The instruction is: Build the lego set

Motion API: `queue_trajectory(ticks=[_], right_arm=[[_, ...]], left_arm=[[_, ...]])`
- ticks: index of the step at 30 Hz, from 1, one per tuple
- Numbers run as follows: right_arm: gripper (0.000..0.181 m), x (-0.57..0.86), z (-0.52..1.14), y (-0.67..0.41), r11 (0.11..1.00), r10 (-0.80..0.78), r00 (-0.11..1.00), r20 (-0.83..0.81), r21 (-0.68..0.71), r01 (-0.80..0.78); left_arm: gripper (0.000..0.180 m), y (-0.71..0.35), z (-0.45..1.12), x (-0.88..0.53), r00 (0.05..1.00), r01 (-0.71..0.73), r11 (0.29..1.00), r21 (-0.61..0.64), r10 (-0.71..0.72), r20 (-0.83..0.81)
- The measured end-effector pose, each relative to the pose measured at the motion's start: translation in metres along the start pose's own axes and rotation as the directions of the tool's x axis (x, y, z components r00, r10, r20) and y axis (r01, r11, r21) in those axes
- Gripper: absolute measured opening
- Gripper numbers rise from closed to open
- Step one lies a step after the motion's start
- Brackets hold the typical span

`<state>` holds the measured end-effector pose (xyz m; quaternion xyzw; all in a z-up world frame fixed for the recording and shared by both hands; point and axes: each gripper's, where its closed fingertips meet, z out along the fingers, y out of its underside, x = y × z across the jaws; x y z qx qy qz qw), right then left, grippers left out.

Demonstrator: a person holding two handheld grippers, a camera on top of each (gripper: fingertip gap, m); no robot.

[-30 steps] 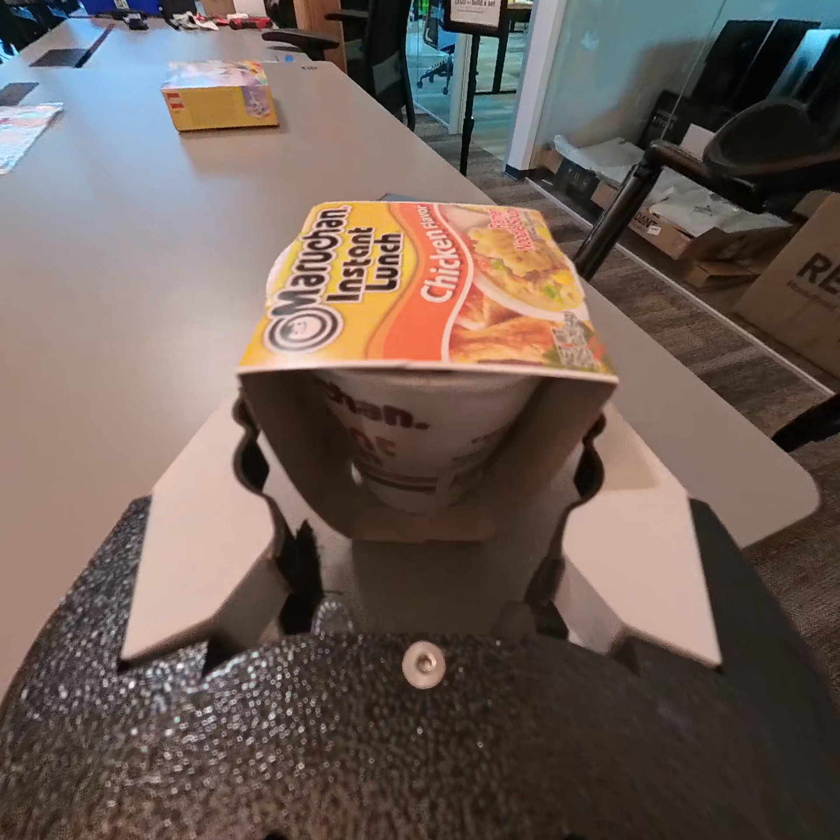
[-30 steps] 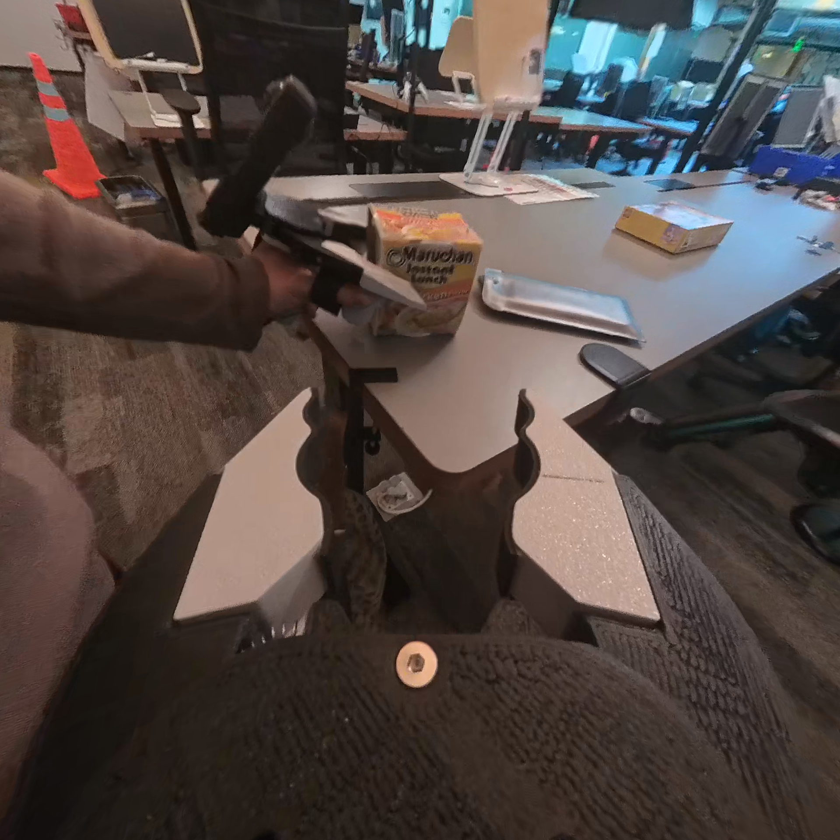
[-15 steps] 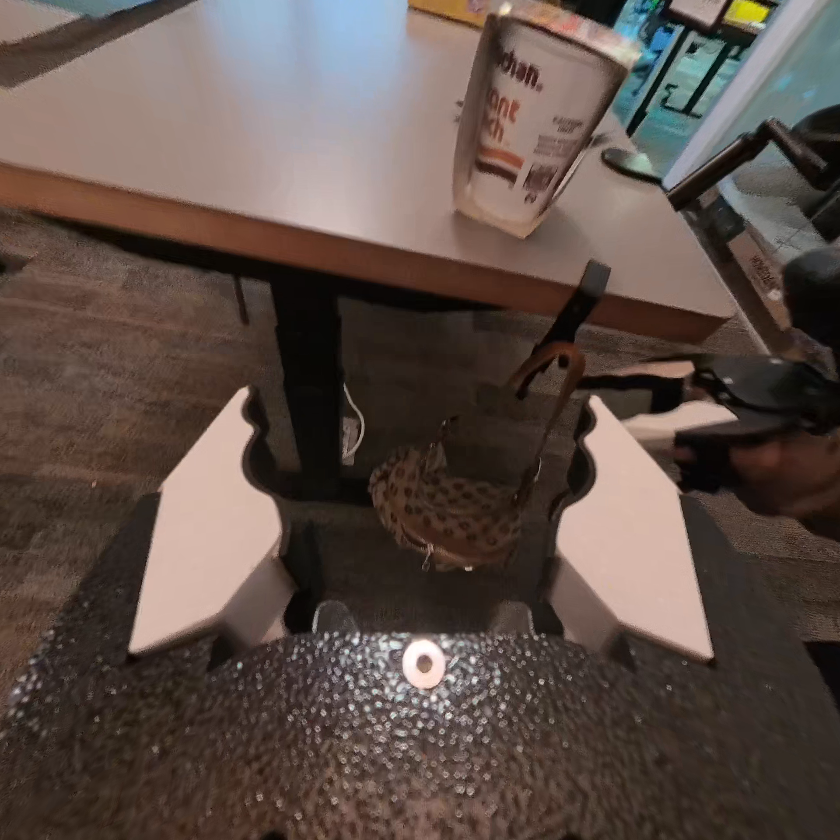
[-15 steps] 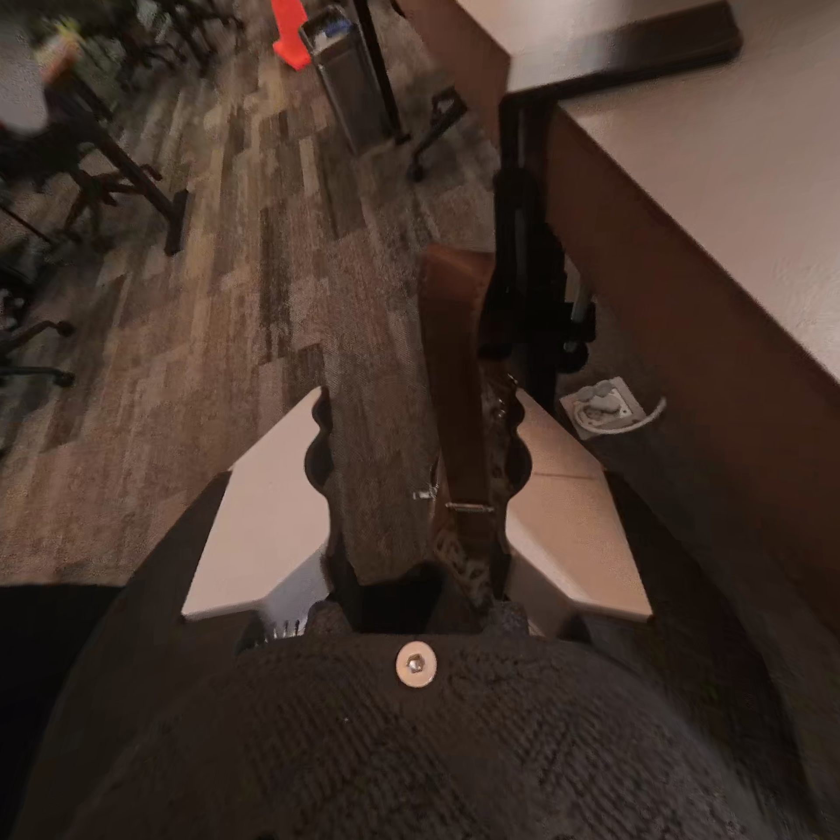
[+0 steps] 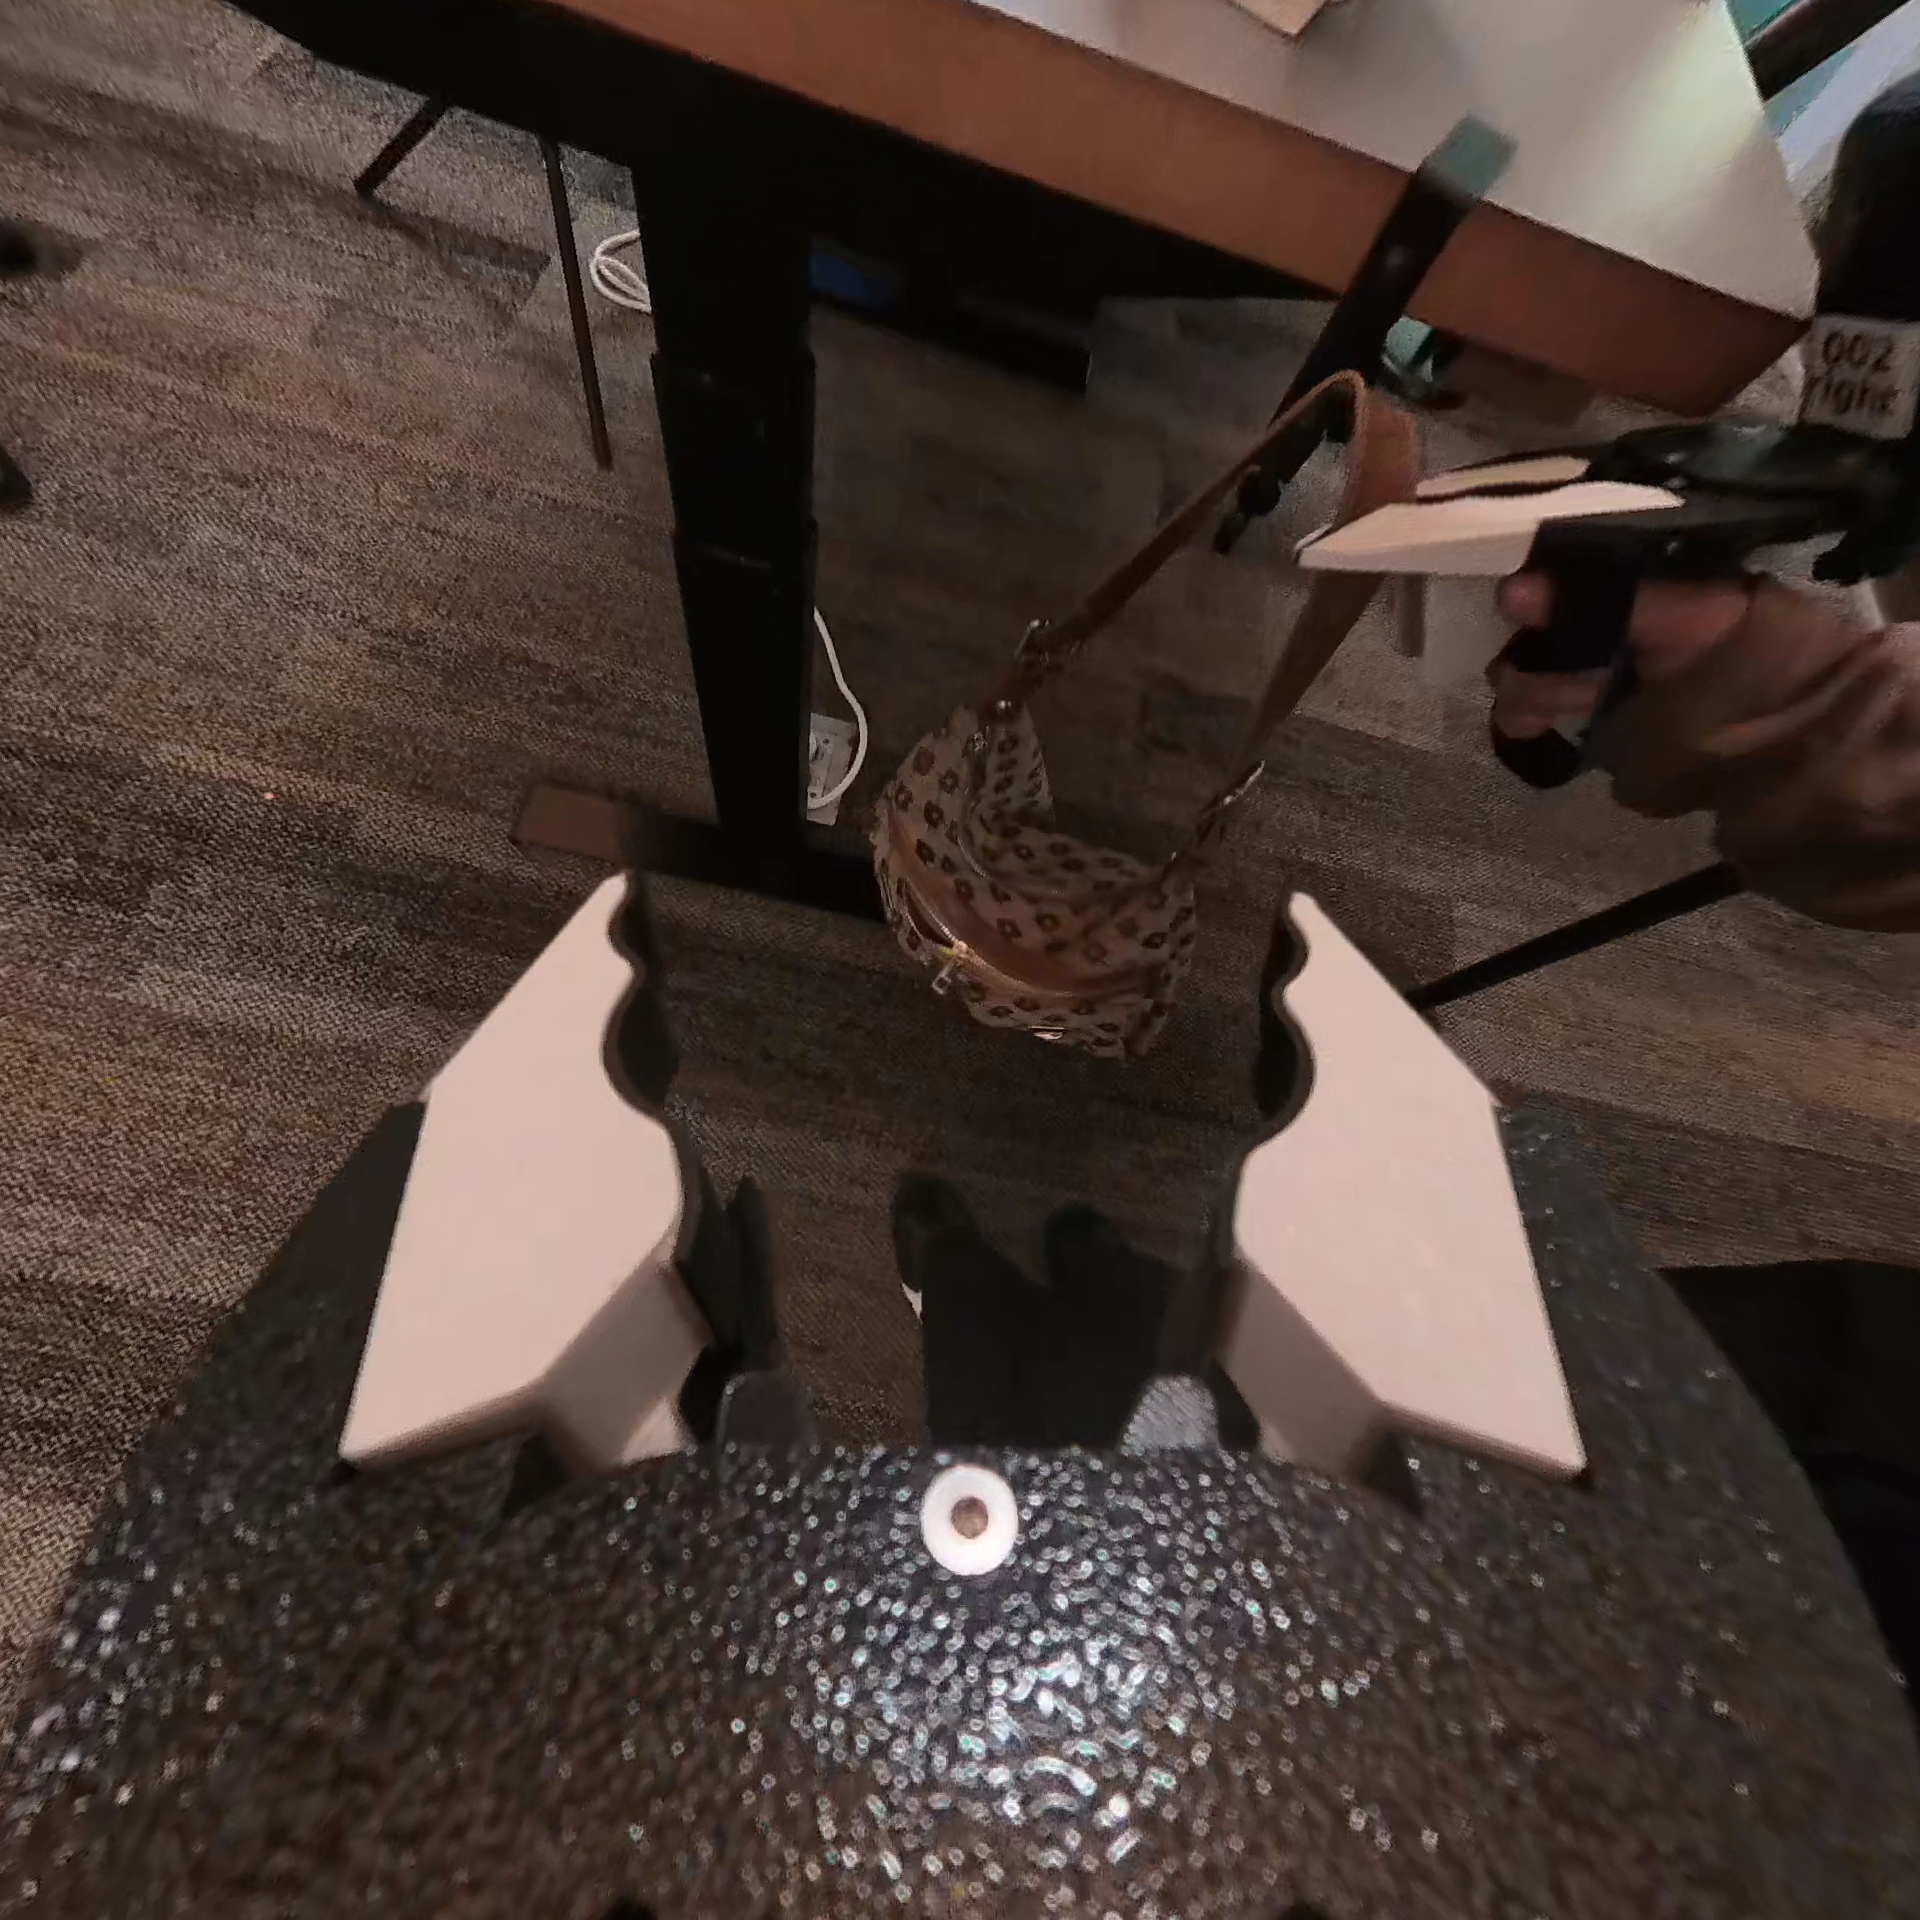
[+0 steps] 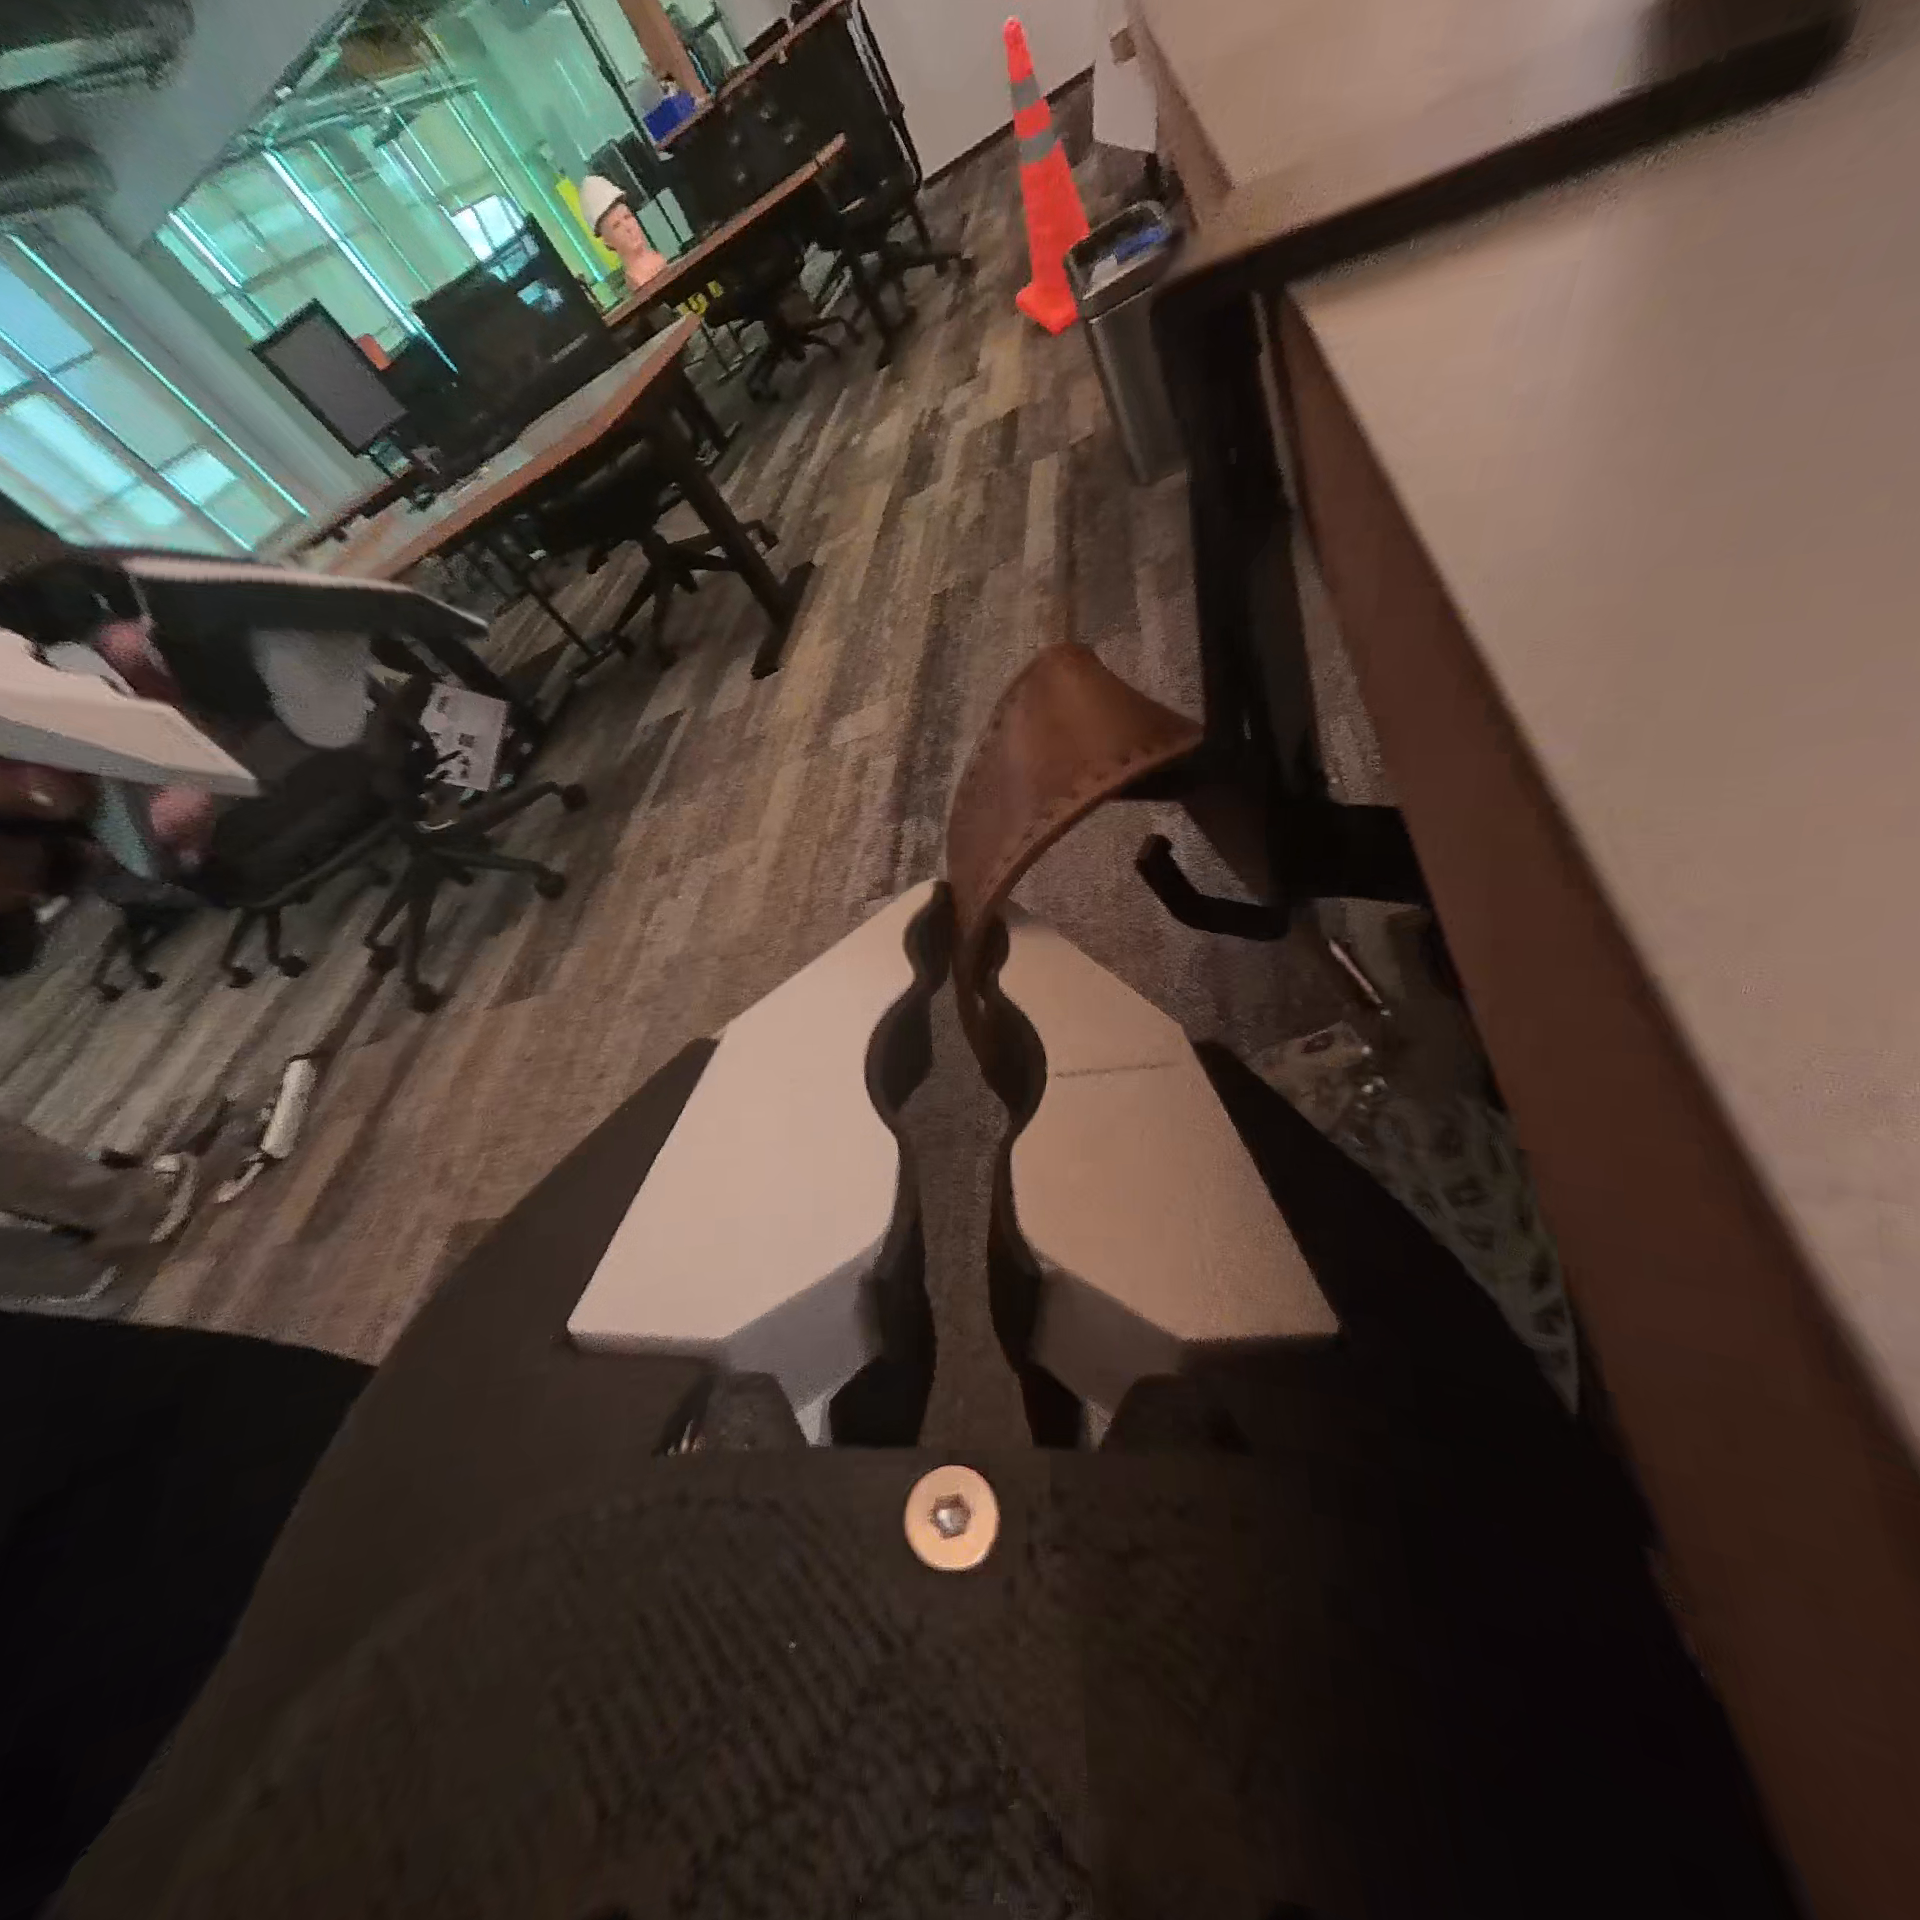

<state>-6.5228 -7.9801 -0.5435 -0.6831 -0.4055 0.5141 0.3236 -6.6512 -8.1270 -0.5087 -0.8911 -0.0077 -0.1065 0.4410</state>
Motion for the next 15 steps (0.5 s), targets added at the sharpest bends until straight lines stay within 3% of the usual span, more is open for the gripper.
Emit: queue_trajectory(ticks=[5,15], right_arm=[[0.000,-0.016,-0.008,-0.025,0.995,0.058,0.998,0.023,0.079,-0.060],[0.000,-0.062,-0.009,-0.082,0.989,-0.093,0.988,0.120,0.130,0.077]], left_arm=[[0.108,-0.002,-0.012,-0.002,1.000,-0.001,1.000,0.020,0.001,0.011],[0.105,0.009,-0.037,-0.005,0.998,0.065,0.996,0.068,-0.066,0.021]])
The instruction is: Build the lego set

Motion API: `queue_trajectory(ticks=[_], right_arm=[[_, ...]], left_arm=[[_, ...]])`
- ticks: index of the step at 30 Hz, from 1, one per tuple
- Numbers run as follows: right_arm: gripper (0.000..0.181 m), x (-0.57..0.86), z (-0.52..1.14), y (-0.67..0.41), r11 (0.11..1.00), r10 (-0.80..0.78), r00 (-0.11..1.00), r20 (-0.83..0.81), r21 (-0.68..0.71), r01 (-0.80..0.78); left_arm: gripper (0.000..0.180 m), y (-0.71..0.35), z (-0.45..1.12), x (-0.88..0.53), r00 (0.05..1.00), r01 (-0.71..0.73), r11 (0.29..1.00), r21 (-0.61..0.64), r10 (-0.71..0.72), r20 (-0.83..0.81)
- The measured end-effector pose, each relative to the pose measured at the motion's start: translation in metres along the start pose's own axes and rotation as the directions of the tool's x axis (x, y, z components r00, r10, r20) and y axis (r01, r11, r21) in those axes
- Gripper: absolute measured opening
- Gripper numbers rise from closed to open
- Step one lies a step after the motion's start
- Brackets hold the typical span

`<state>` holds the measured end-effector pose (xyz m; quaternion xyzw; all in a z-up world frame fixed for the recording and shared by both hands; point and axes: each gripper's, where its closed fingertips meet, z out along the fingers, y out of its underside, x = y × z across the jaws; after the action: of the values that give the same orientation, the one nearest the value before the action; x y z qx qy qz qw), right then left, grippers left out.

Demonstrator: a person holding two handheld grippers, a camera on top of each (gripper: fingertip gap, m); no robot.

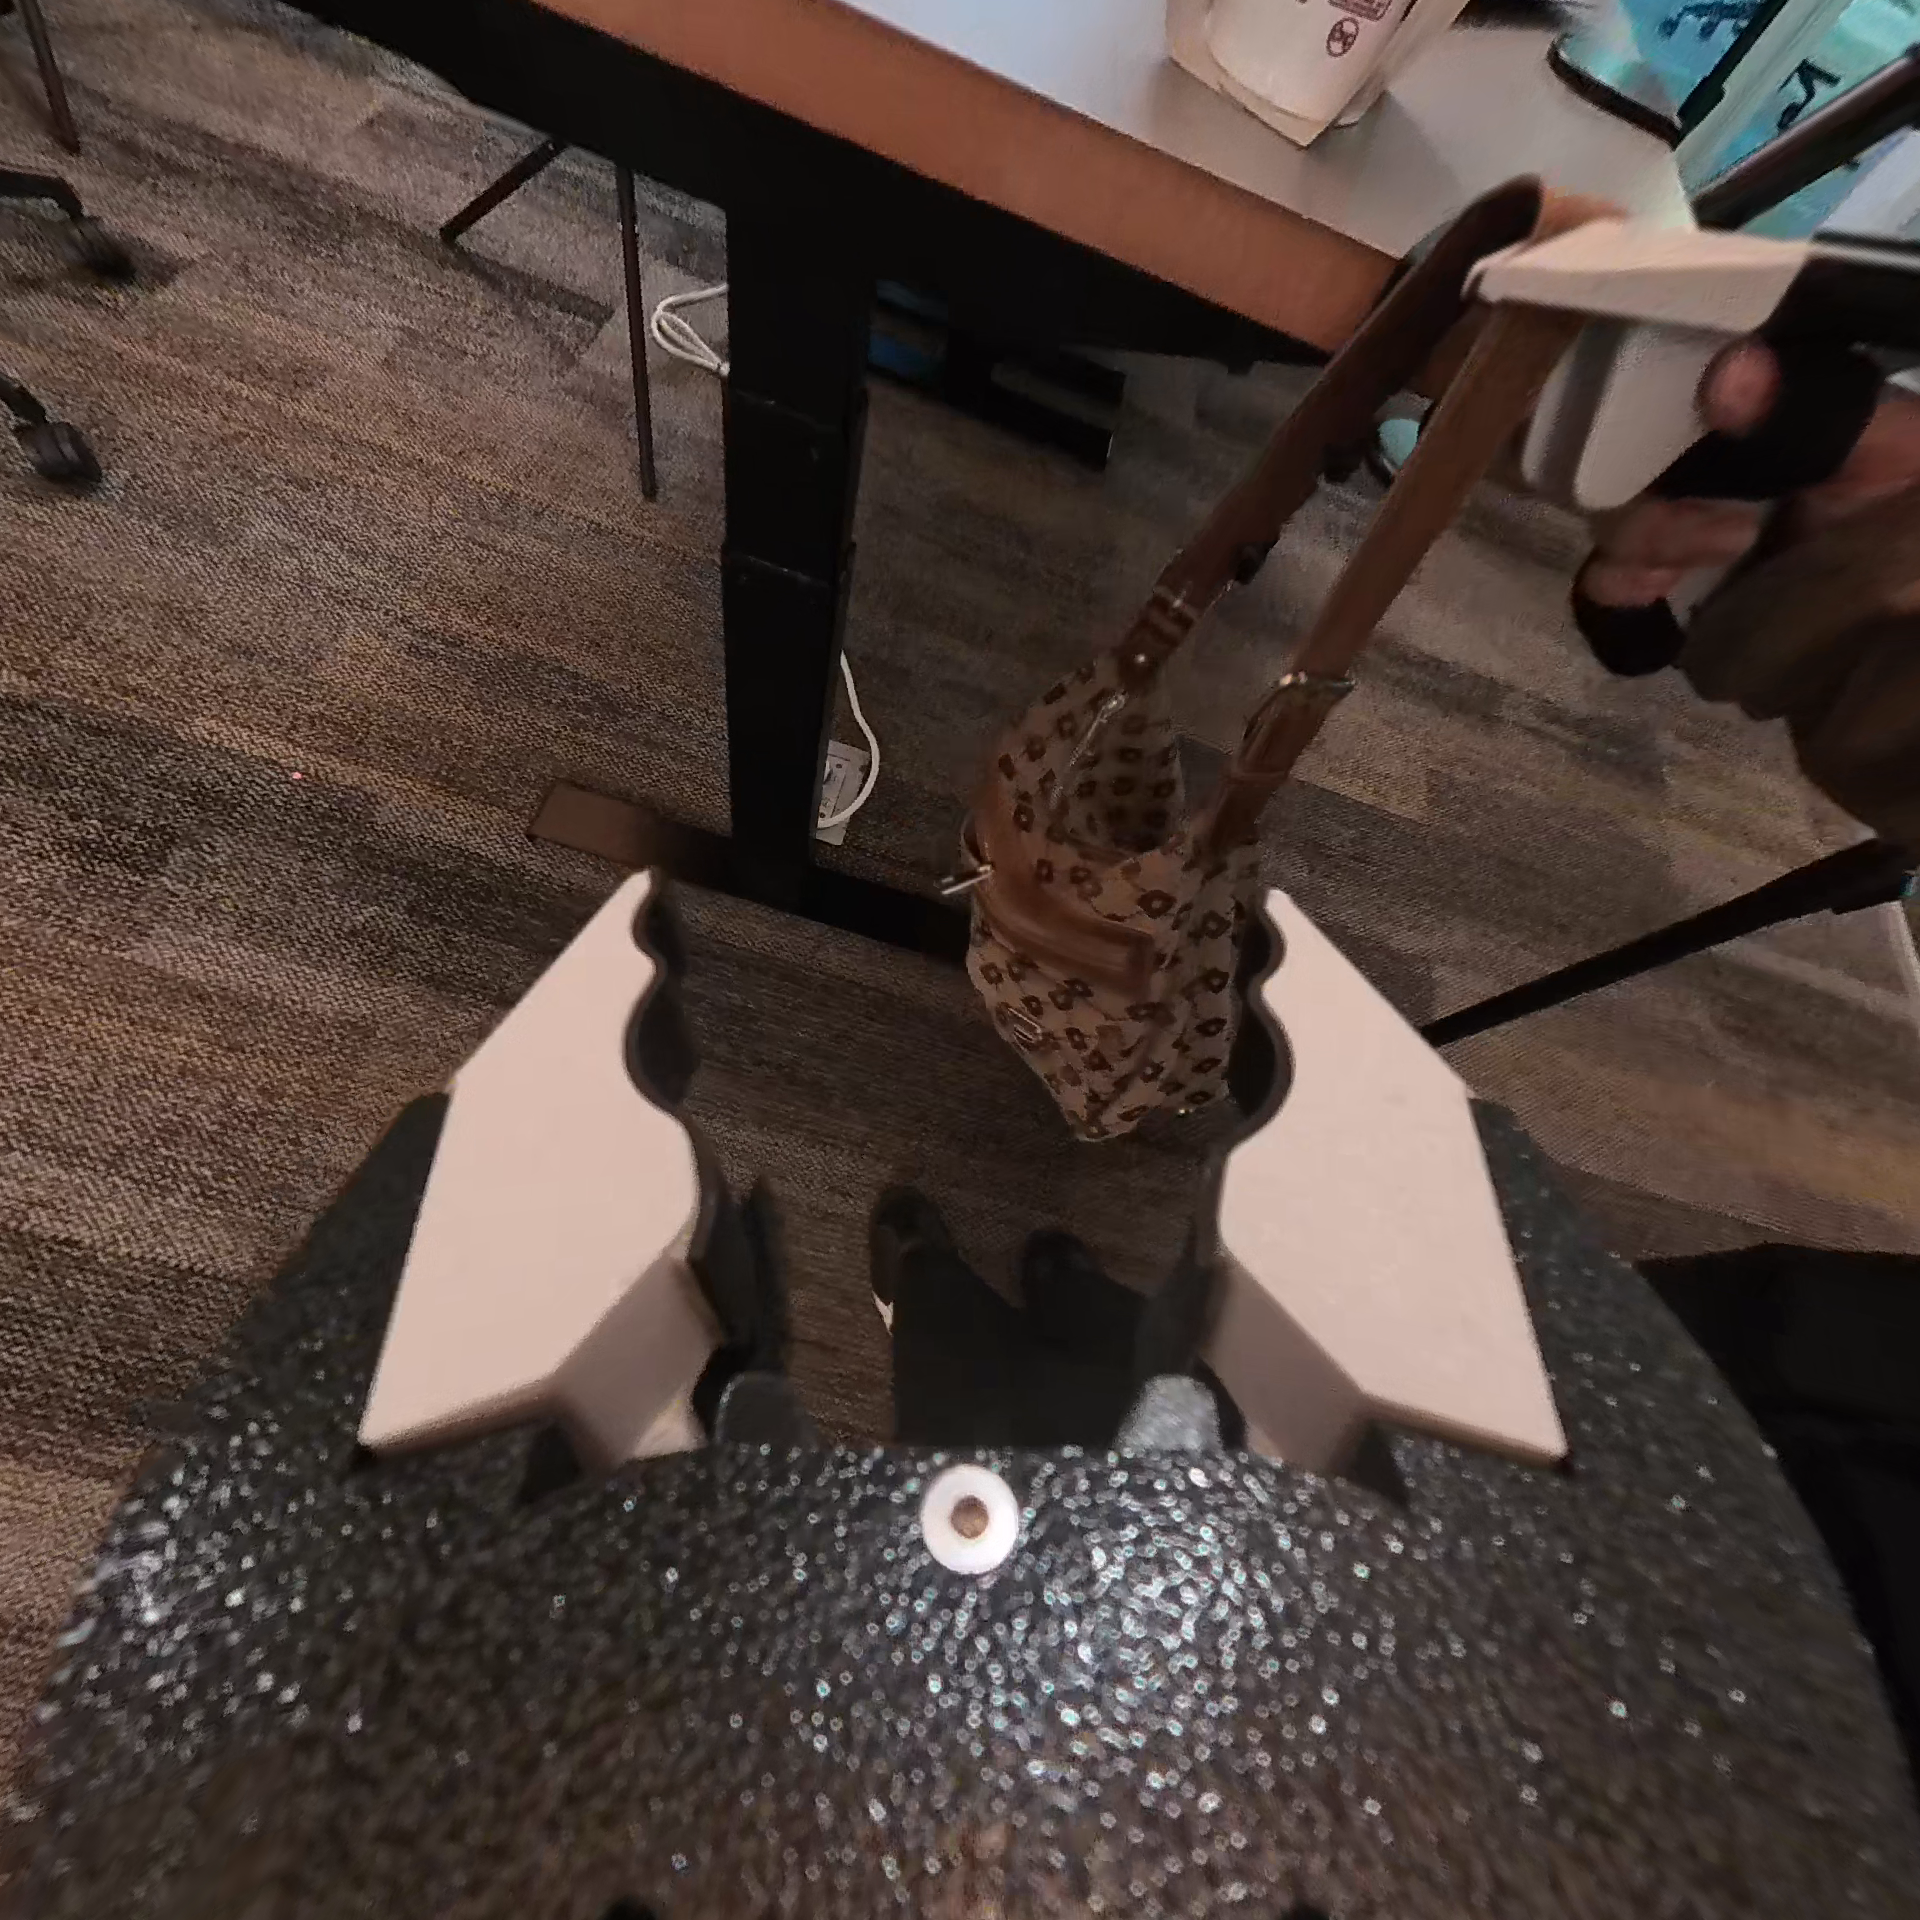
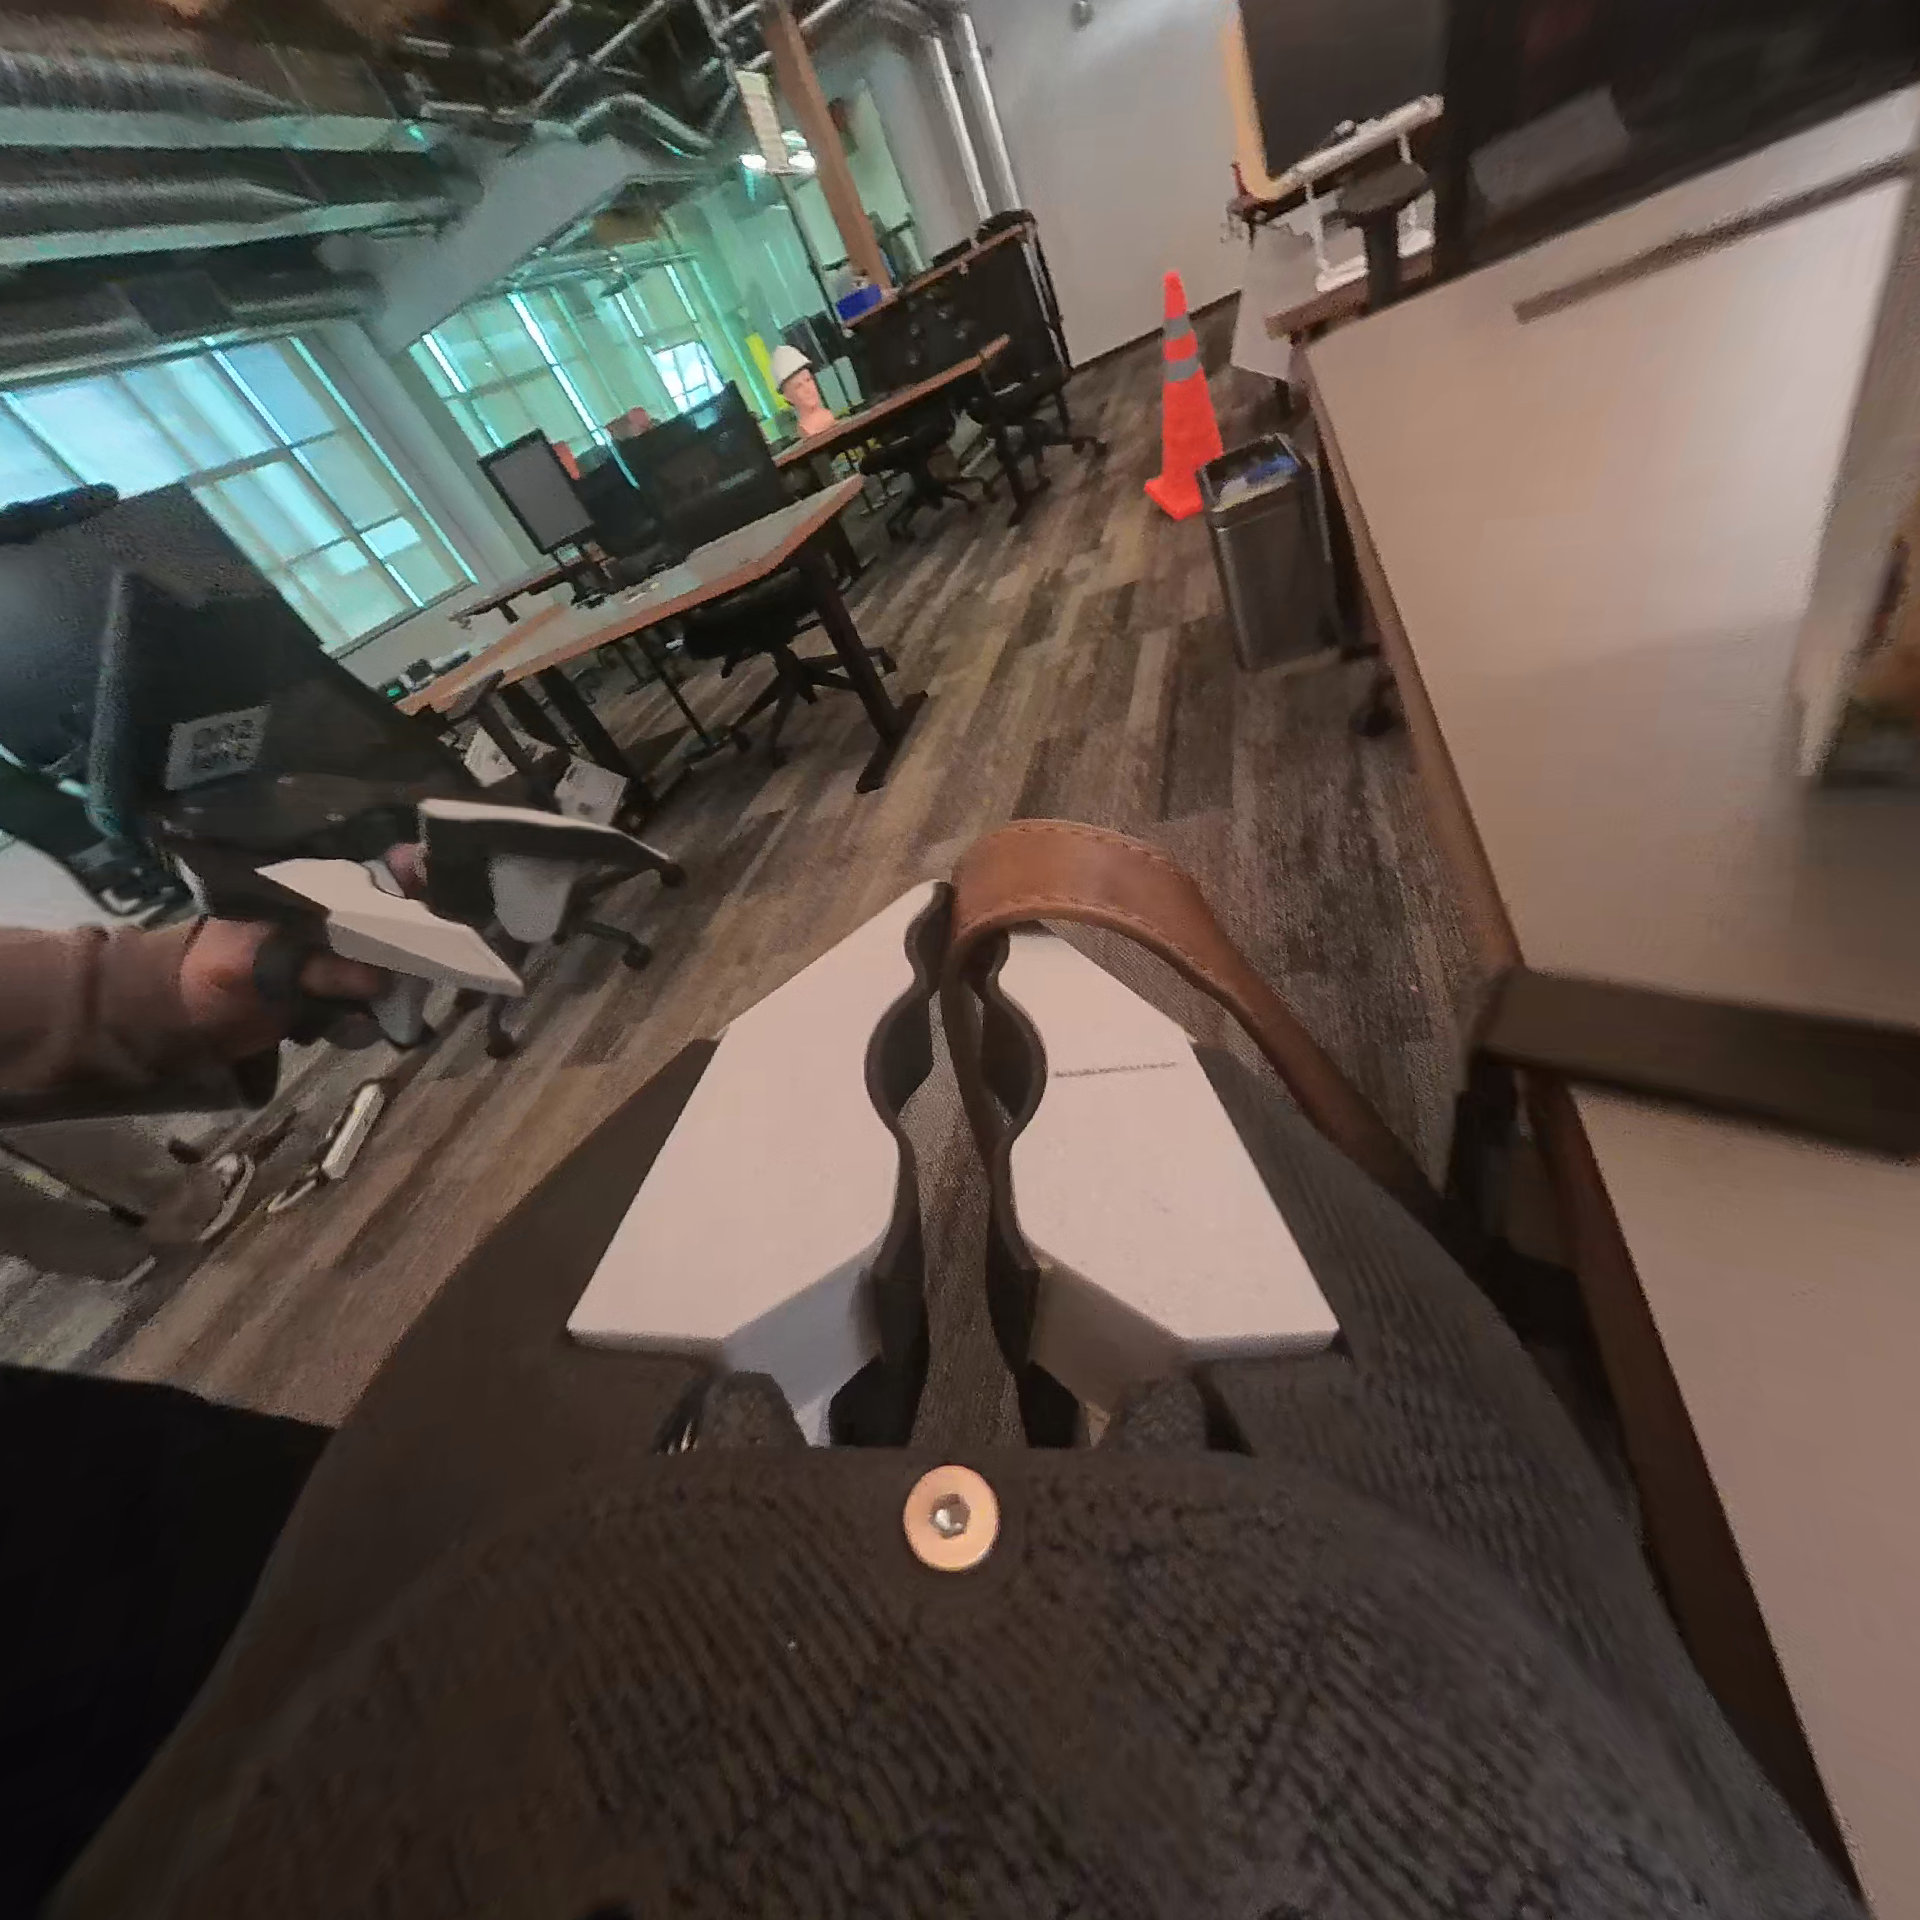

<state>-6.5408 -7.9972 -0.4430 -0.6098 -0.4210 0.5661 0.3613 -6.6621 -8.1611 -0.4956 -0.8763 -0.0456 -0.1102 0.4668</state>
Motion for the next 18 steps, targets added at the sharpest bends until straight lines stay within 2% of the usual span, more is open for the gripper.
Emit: queue_trajectory(ticks=[5,10,18], right_arm=[[0.000,-0.033,0.012,-0.015,0.999,-0.016,0.995,0.096,-0.026,0.019],[0.000,-0.083,0.028,-0.052,0.998,-0.057,0.975,0.216,0.005,0.057],[0.000,-0.132,0.076,-0.184,0.979,-0.098,0.960,0.264,0.197,0.046]], left_arm=[[0.103,0.006,-0.014,-0.003,1.000,0.026,0.999,0.022,-0.026,0.014],[0.102,0.003,-0.035,-0.022,0.997,0.047,0.997,0.069,-0.051,0.065],[0.104,-0.024,-0.082,-0.097,0.985,0.072,0.982,0.174,-0.098,0.143]])
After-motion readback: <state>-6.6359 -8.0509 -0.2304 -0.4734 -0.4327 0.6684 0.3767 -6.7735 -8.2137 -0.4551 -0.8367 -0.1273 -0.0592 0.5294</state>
